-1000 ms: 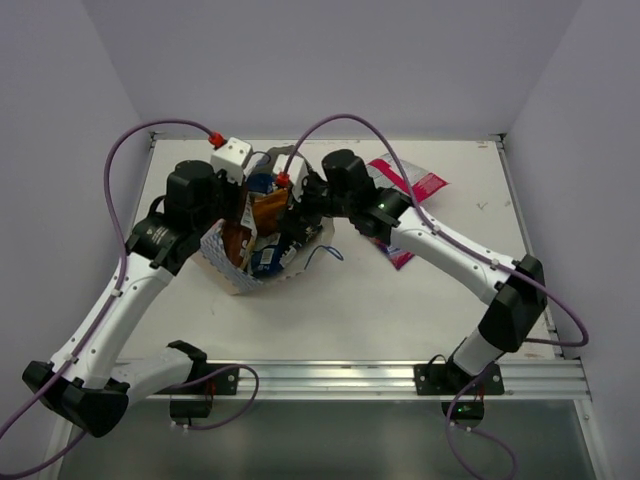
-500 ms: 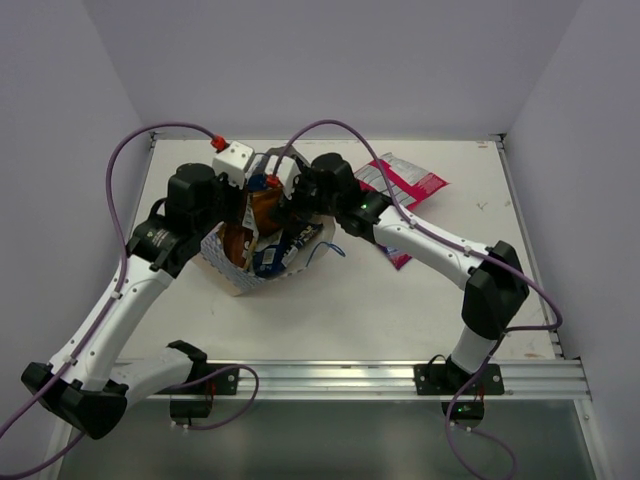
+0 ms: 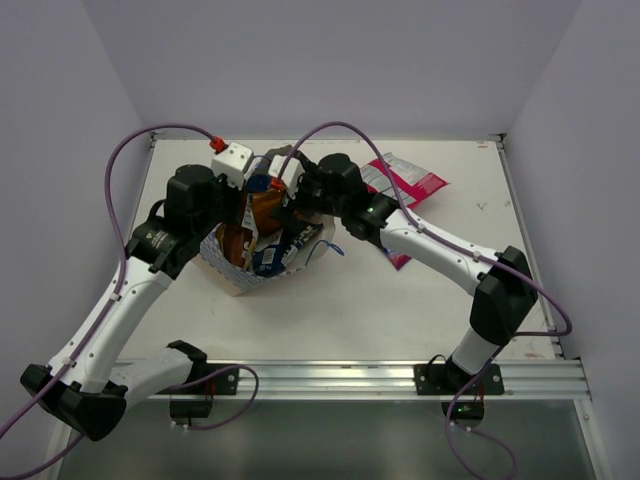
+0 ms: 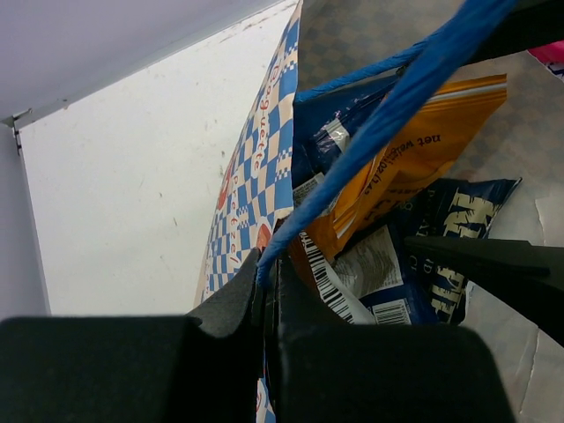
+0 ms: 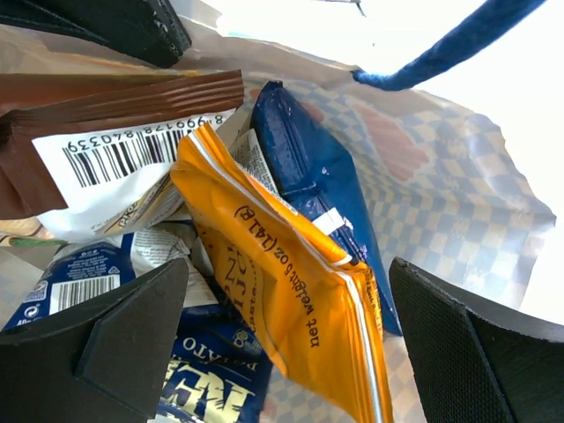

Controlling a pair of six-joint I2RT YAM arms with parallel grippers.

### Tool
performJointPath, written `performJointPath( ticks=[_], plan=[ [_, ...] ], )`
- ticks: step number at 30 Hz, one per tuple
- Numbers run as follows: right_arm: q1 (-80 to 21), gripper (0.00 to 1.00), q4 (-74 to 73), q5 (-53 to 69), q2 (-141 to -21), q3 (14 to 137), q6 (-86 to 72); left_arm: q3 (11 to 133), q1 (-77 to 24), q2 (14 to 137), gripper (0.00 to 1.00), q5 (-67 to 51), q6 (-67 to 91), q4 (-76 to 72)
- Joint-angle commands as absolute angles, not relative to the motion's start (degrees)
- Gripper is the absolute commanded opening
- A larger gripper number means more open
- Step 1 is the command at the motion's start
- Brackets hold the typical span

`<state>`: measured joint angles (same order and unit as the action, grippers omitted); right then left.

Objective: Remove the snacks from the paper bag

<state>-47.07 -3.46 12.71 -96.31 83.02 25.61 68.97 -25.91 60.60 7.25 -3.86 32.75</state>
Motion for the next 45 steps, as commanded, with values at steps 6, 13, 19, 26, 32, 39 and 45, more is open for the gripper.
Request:
performJointPath(
  ticks=[6, 13, 19, 26, 32, 39, 45],
  plan=[
    [-46.49, 0.99, -1.4, 14.59, -101.42, 89.2, 28.91, 68.91, -26.46, 59.33, 0.0, 6.42, -4.75, 31.99],
    [-46.49, 0.82, -5.54, 18.36, -104.15, 90.71, 28.56, 69.17, -26.46, 59.24, 0.0, 6.77, -4.75, 31.99],
    [-47.46, 0.25, -6.24, 18.64, -97.66, 85.08, 28.04, 69.26, -26.46, 59.68, 0.0, 7.9, -4.75, 31.9],
    [-47.81, 0.0, -6.24, 16.35, -88.08, 83.4, 27.86, 68.99, -26.46, 59.94, 0.0, 9.58, -4.39, 31.82],
    [-47.81, 0.09, -9.75, 16.09, -83.94, 87.36, 27.95, 69.26, -26.45, 59.85, 0.0, 11.16, -4.4, 31.64],
    [-47.72, 0.0, -10.9, 12.39, -80.97, 88.5, 26.55, 69.52, -26.46, 59.85, 0.0, 13.0, -4.39, 31.9],
    [-47.29, 0.0, -10.72, 9.85, -71.47, 93.6, 24.53, 69.43, -26.46, 60.29, 0.0, 14.85, -4.13, 31.2]
  ],
)
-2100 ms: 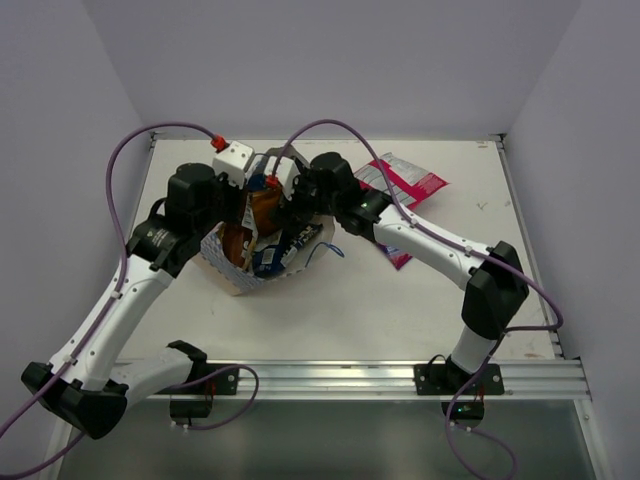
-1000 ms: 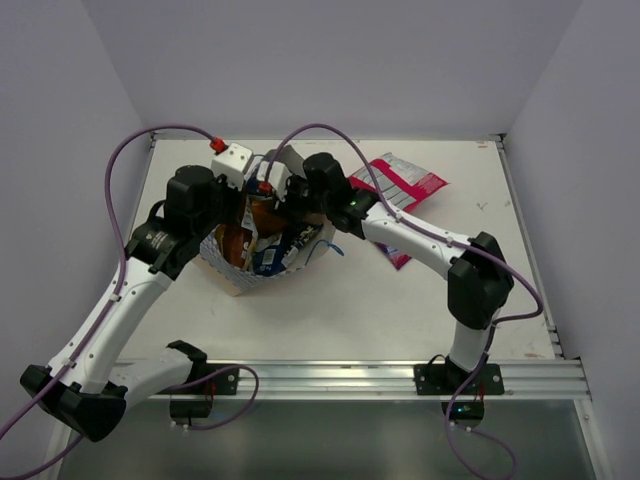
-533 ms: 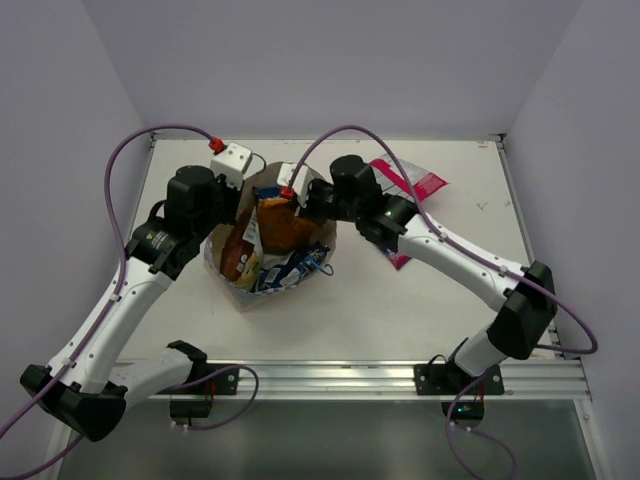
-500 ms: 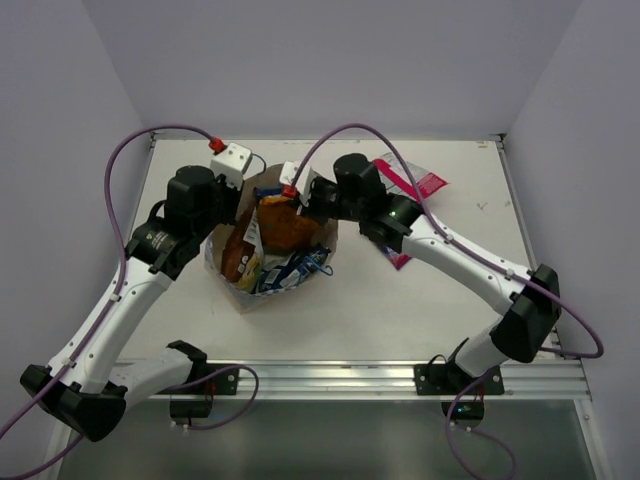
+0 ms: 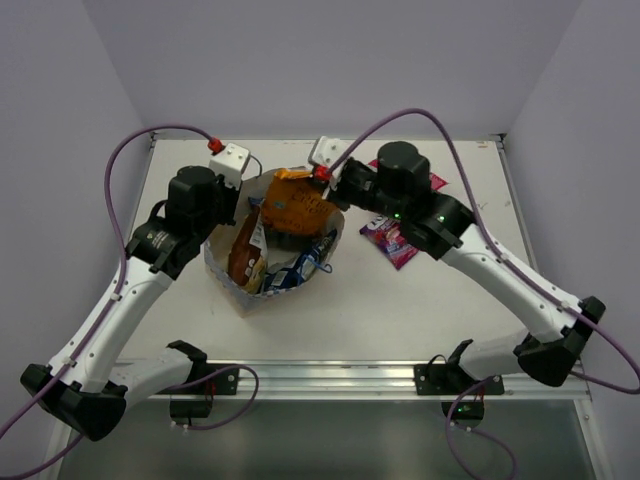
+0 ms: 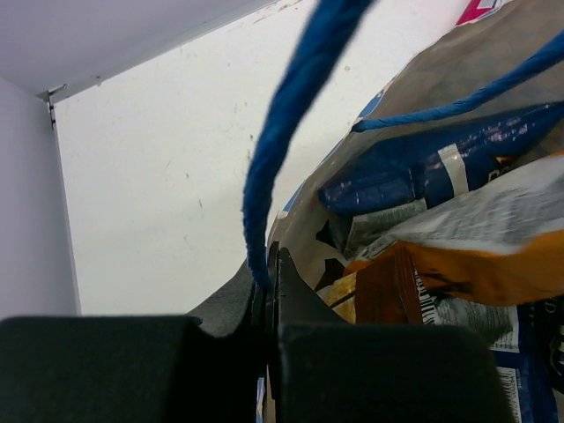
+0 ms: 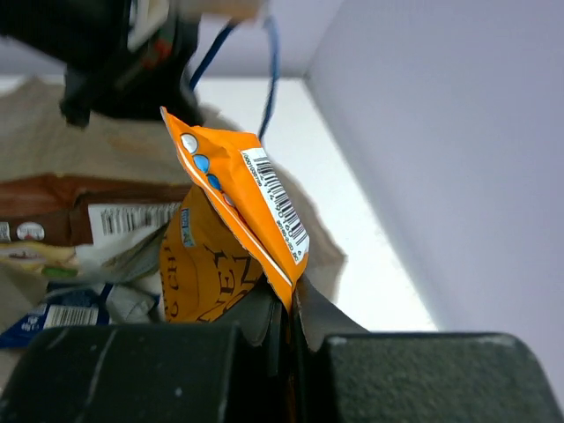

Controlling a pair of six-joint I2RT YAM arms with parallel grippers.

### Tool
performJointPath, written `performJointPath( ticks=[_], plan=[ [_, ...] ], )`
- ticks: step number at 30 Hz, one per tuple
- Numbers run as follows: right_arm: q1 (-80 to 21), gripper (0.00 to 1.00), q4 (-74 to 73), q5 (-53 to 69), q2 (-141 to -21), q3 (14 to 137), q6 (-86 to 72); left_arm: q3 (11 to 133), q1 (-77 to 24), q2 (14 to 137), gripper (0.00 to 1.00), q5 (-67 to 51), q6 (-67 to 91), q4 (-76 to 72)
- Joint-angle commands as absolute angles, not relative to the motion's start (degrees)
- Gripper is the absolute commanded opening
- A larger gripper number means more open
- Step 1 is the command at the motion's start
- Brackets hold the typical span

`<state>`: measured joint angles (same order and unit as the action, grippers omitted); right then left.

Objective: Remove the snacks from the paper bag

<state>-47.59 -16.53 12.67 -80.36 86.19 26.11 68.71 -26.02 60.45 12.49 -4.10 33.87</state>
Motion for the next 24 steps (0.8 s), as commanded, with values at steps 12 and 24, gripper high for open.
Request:
performJointPath(
  ticks=[12, 24],
  plan=[
    [-24.54, 0.0, -10.37, -17.19, -65.04, 92.47, 10.41, 69.78, -26.37, 61.35, 0.0, 18.19, -2.72, 29.71],
    [-5.81, 0.0, -6.6, -23.12, -79.35, 83.76, -19.92, 74.0, -24.18, 65.65, 0.0, 22.59, -3.07, 28.3]
  ],
)
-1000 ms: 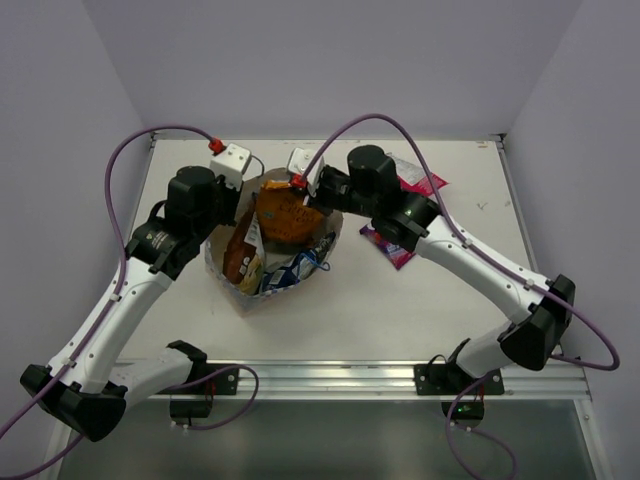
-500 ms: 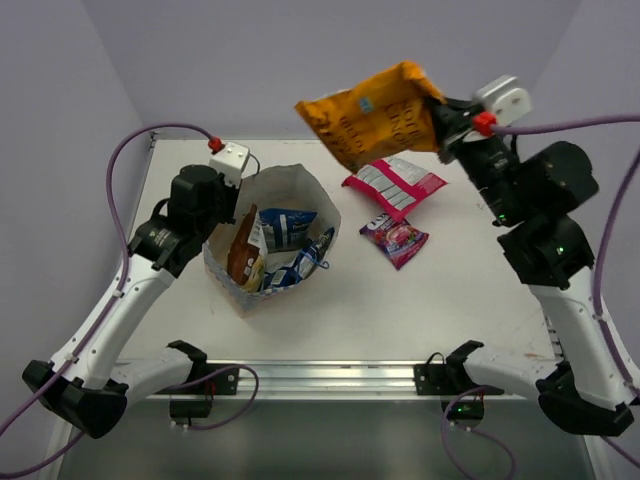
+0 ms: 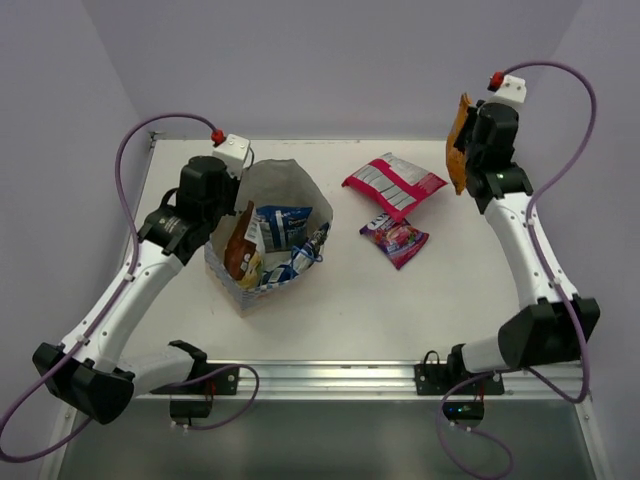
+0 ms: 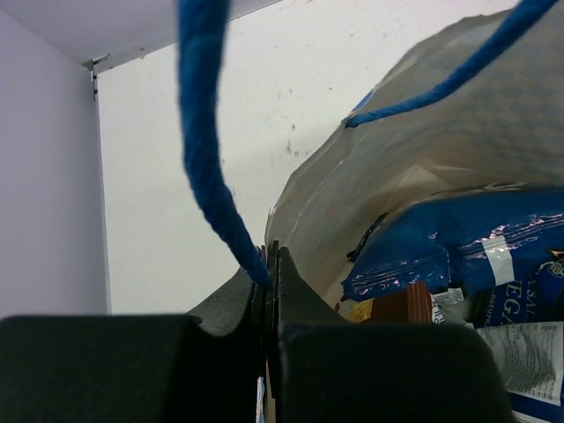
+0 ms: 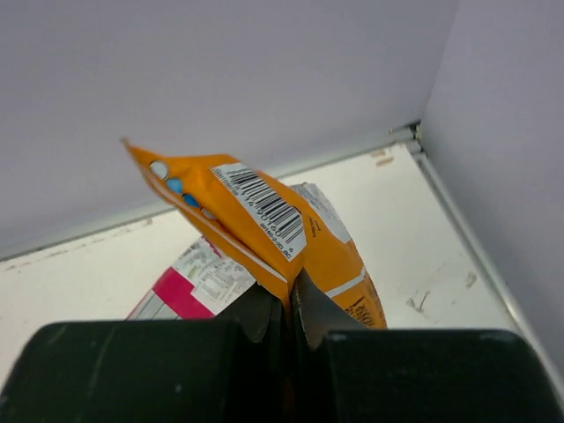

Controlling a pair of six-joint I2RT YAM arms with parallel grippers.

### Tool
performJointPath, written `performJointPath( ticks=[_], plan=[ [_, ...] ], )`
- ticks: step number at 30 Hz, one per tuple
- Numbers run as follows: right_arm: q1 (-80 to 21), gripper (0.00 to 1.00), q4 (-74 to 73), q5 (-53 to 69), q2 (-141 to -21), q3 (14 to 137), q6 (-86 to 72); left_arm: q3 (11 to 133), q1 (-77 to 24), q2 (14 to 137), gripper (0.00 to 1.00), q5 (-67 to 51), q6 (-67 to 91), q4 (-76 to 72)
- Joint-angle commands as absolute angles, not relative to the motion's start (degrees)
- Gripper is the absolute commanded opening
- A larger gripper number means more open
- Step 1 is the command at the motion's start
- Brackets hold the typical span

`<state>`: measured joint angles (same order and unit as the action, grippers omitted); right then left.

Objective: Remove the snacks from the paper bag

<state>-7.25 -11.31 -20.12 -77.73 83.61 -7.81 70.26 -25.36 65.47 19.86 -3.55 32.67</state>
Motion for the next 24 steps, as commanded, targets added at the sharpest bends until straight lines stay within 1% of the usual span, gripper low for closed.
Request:
performJointPath(
  ticks=[1, 4, 6, 9, 10, 11, 12, 13, 15, 17, 18, 19, 20, 22, 24],
  plan=[
    [-4.23, 0.0, -4.85, -22.25, -81.8, 83.76, -21.52, 74.26, -23.91, 66.09, 0.0, 22.59, -3.16, 28.04],
    [-1.68, 0.0, -1.08, -22.76, -85.33, 82.62, -27.93, 75.4, -22.68, 67.06, 0.0, 22.76, -3.69, 27.51],
    [-0.27, 0.0, -0.44, -21.54, -85.78, 78.85, -34.23, 75.85, -22.15, 67.5, 0.0, 22.59, -3.95, 26.98],
    [5.69, 0.0, -0.44, -19.43, -85.35, 70.95, -43.22, 76.2, -21.97, 67.94, 0.0, 21.89, -4.57, 26.19],
    [6.93, 0.0, -0.35, -18.12, -84.99, 66.23, -45.24, 76.46, -22.06, 68.11, 0.0, 21.54, -4.83, 25.93],
    [8.34, 0.0, -0.35, -14.45, -84.9, 64.01, -48.31, 76.55, -21.97, 68.03, 0.0, 21.27, -5.44, 25.75],
    [10.7, 0.02, -0.35, -12.85, -84.73, 61.72, -49.56, 76.55, -21.97, 67.94, 0.0, 20.23, -5.8, 25.49],
    [11.77, 0.12, -0.87, -11.44, -84.64, 57.87, -50.61, 76.64, -22.06, 67.85, 0.0, 19.61, -6.24, 25.49],
    [14.49, 0.24, -4.28, -8.79, -83.24, 54.95, -52.21, 76.73, -22.06, 67.5, 0.0, 17.77, -7.29, 25.4],
    [15.11, 0.46, -7.1, -9.31, -79.48, 51.77, -51.69, 76.38, -22.06, 67.24, 0.0, 16.62, -8.52, 25.4],
    [15.2, 0.62, -10.6, -10.36, -77.89, 51.33, -51.16, 76.38, -21.97, 66.89, 0.0, 15.65, -8.96, 25.57],
    [15.12, 0.62, -12.2, -10.37, -76.13, 51.5, -50.37, 76.29, -22.06, 66.62, 0.0, 15.12, -9.14, 25.75],
    [15.03, 0.73, -13.35, -10.02, -74.29, 51.76, -48.36, 76.12, -22.06, 66.45, 0.0, 14.68, -9.49, 25.93],
    [13.8, 0.83, -15.29, -8.18, -68.05, 52.9, -46.07, 76.03, -21.97, 65.83, 0.0, 12.93, -9.58, 26.45],
    [9.95, 0.92, -15.38, -8.78, -61.48, 53.78, -41.68, 75.76, -22.15, 65.13, 0.0, 11.0, -9.41, 26.8]
  ],
)
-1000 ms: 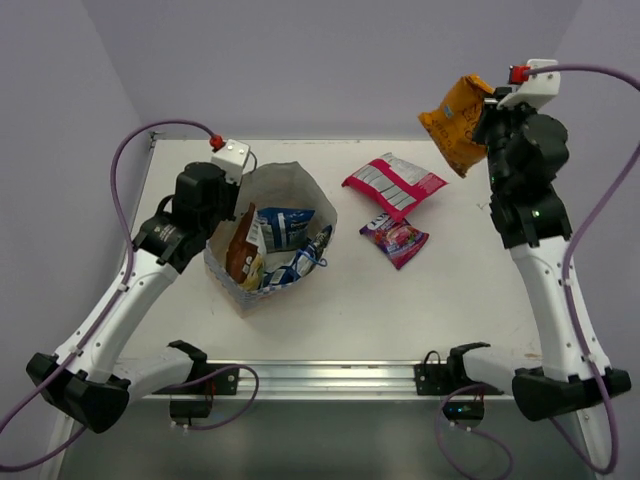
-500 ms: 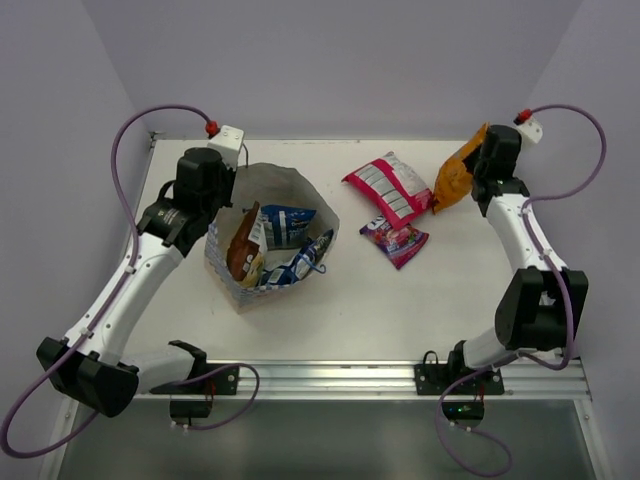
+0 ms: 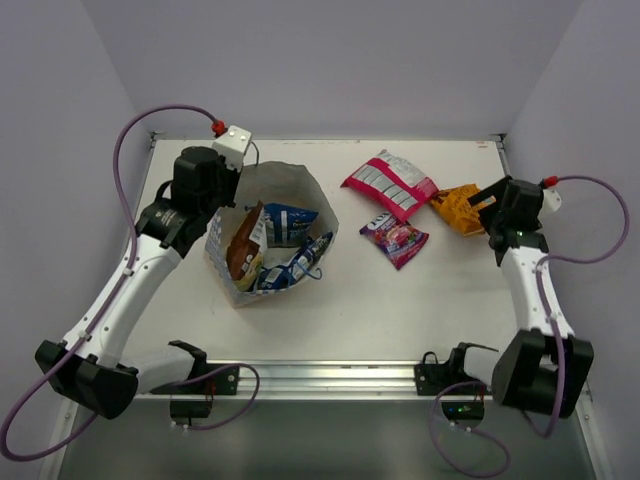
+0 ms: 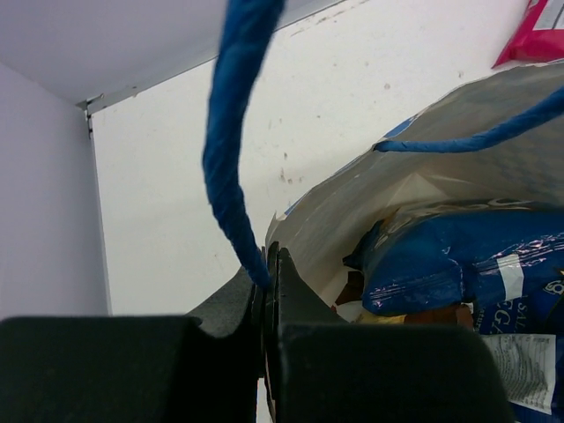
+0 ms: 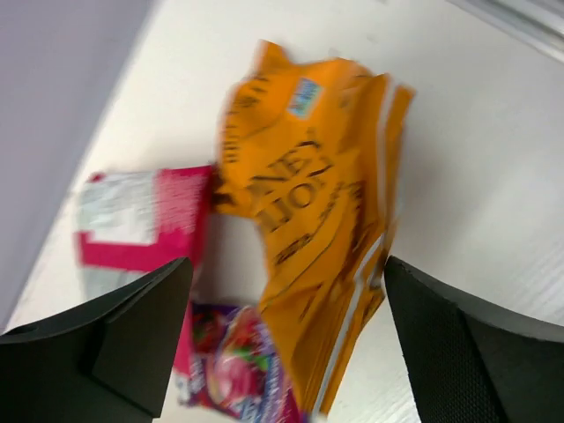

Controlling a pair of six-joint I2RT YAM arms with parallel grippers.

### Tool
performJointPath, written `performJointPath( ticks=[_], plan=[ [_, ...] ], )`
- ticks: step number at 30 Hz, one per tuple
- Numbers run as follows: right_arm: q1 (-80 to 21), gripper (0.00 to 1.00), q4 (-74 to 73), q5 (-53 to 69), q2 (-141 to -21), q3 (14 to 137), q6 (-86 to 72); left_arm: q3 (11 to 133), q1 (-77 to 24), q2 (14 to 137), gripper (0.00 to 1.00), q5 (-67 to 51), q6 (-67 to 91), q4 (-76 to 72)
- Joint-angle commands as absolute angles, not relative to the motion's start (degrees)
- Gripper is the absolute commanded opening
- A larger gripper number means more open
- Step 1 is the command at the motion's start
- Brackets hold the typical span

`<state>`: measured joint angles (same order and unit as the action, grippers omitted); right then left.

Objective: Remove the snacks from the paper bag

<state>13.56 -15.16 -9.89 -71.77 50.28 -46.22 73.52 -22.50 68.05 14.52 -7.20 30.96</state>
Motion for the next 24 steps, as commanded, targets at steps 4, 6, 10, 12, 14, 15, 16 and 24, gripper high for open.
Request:
performJointPath(
  ticks=[4, 6, 10, 12, 14, 15, 16, 24],
  plan=[
    [1.25, 0.96, -13.28, -8.02, -53.71, 56.51, -33.59, 74.88, -22.15, 64.07, 0.0, 9.67, -8.97, 27.68],
    [-5.77, 0.96, -8.03, -3.19, -51.86, 57.47, -27.53, 73.92, -22.15, 63.46, 0.0, 9.49, -8.88, 28.04],
    [-20.28, 0.96, -7.99, 4.38, -56.84, 64.93, -14.97, 72.78, -22.24, 62.75, 0.0, 9.76, -8.61, 28.56],
    [-29.32, 0.96, -9.39, 6.94, -60.01, 69.23, -6.88, 72.51, -22.24, 62.32, 0.0, 9.76, -8.18, 28.65],
    [-37.04, 0.96, -12.72, 8.52, -65.46, 72.23, -0.45, 71.9, -22.24, 61.79, 0.0, 9.93, -7.74, 28.65],
    [-39.53, 0.96, -13.7, 7.05, -67.48, 75.73, 1.39, 71.72, -22.24, 61.7, 0.0, 10.11, -7.56, 28.83],
    [-41.38, 0.96, -14.75, 5.81, -71.33, 77.68, 0.54, 71.54, -22.24, 61.61, 0.0, 10.19, -7.04, 29.09],
    [-55.36, 0.99, -17.4, -8.96, -83.13, 86.92, -30.91, 69.44, -22.24, 59.86, 0.0, 11.51, -4.13, 29.88]
  ],
)
